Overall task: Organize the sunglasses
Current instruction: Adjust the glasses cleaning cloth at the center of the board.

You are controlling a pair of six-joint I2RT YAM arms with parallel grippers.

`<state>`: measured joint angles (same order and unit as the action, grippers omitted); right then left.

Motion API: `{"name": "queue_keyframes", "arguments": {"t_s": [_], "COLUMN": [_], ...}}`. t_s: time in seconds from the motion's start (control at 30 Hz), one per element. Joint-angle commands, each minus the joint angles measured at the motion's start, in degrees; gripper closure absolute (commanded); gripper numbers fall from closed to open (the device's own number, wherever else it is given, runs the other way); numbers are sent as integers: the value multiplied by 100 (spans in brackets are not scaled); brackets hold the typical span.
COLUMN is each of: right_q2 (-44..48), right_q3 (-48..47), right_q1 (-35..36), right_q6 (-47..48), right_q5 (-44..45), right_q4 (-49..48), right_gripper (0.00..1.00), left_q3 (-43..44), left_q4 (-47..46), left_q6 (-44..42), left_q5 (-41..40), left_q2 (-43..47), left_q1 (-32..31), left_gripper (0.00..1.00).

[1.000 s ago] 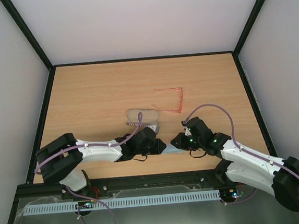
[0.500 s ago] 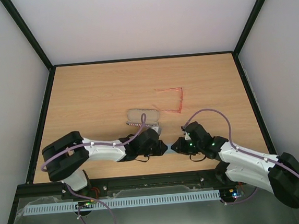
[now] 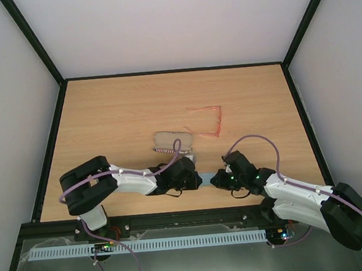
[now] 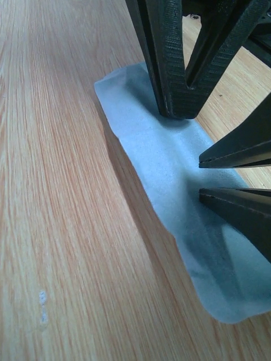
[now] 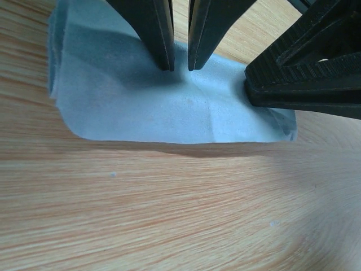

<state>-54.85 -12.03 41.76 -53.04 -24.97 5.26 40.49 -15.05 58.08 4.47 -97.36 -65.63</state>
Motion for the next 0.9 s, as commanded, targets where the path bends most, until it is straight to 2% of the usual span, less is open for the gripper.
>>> {"name": "queue_keyframes", "arguments": {"t_s": [0.0,0.17,0.37,0.57,0.87], "right_q2": [2,337,734,615,228], "right_q3": [109,-116,-428,-382,-360], "right_q1": [43,42,43,52,271], "right_q6": [-40,-28,-49,-145,-236], "right_q5": [230,300,236,31,13], "right_q4": [-3,325,626,325,-51], "right_gripper": [89,89,89,89,89], "left_q3": [-6,57,152,94,-339], "left_q4": [-34,203,711,800,444], "left_q6": [-37,-71,-104,-68,141], "left_q5": [-94,-190,-376,-384,-245], "left_q2": [-94,86,775,1058,989], "left_q1": [-36,-38,-38,-46,-117], "left_gripper": [88,88,85,84,86]}}
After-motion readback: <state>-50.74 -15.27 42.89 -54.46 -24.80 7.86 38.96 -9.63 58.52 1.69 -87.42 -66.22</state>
